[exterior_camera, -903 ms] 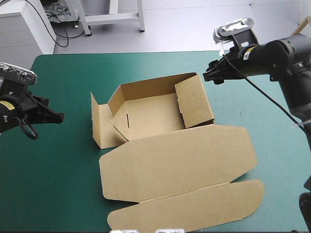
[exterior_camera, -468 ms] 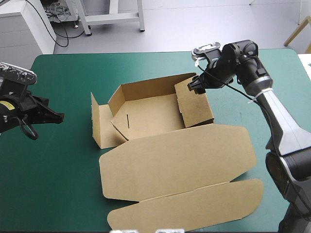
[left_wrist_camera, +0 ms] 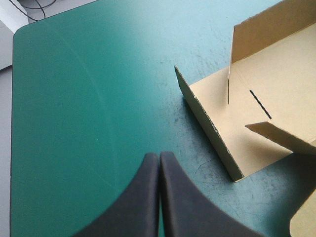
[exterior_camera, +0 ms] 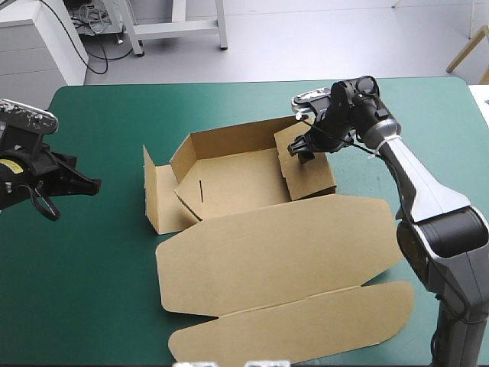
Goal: Fold the box
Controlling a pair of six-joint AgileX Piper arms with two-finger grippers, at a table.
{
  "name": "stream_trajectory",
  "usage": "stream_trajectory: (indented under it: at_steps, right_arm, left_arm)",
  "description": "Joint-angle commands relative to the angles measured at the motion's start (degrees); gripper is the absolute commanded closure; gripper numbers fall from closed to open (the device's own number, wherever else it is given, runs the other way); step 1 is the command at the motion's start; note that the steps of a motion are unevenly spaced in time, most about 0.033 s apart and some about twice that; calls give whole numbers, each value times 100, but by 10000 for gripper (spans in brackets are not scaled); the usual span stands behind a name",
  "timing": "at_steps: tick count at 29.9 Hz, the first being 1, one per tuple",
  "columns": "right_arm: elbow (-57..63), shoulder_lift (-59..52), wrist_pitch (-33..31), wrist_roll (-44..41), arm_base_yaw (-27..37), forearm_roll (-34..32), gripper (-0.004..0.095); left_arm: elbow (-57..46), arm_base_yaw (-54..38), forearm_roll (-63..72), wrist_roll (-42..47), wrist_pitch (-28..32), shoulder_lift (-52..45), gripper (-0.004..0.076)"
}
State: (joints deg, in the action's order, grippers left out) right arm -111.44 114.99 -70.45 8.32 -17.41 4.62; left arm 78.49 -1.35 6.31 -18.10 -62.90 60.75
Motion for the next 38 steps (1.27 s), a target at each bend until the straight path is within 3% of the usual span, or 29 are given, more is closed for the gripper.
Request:
stream_trajectory:
  at_steps: [1, 6, 13, 27, 30, 38]
  right_arm:
    - [-163, -201, 157, 107, -7, 34, 237]
    - [-163, -60, 170, 107, -7, 34, 250]
    - [-163, 70, 181, 107, -7, 34, 369]
    - [-163, 70, 242, 107, -7, 34, 861]
    - [-163, 70, 220, 73, -7, 24, 927]
    - [-178, -231, 151, 106, 75, -49, 927]
  left_arm:
    - [135, 13, 93, 37, 291, -93, 734]
    - [135, 13, 93, 37, 278, -93, 734]
    - [135, 13, 82, 37, 341, -93, 734]
    - [135, 13, 82, -13, 341, -93, 734]
    - [135, 13, 143, -13, 341, -93, 734]
    - [135, 13, 223, 14, 258, -93, 734]
